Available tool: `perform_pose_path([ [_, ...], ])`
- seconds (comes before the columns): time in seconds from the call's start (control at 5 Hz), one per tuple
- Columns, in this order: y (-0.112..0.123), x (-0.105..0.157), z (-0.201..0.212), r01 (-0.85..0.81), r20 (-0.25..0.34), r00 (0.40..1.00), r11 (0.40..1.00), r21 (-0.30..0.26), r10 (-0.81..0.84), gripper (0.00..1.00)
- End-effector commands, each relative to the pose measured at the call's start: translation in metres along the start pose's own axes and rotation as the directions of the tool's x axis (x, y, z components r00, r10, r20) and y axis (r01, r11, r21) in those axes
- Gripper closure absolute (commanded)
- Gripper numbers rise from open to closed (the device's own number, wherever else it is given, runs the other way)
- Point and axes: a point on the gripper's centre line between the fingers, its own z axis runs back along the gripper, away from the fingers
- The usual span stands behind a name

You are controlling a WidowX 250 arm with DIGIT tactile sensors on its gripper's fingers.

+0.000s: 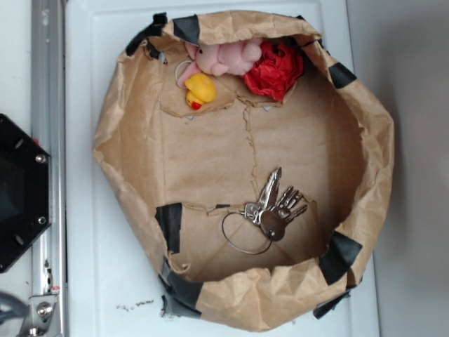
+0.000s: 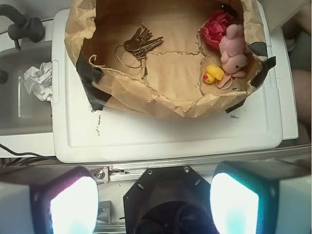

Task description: Grab the silver keys.

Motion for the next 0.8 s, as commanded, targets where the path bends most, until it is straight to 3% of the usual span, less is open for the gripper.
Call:
perform_pose_path([
  [0.0, 0.000, 0.000, 0.000, 0.000, 0.000, 1.000, 1.000, 0.000, 0.000, 0.00],
  [0.2, 0.003, 0.049, -0.011, -0.076, 0.019, 0.997, 0.997, -0.006, 0.077, 0.00],
  [0.4, 0.005, 0.099, -0.023, -0.027, 0.045, 0.999, 1.000, -0.008, 0.028, 0.00],
  [0.6, 0.002, 0.127, -0.038, 0.221, 0.092, 0.972, 0.974, -0.042, -0.217, 0.00],
])
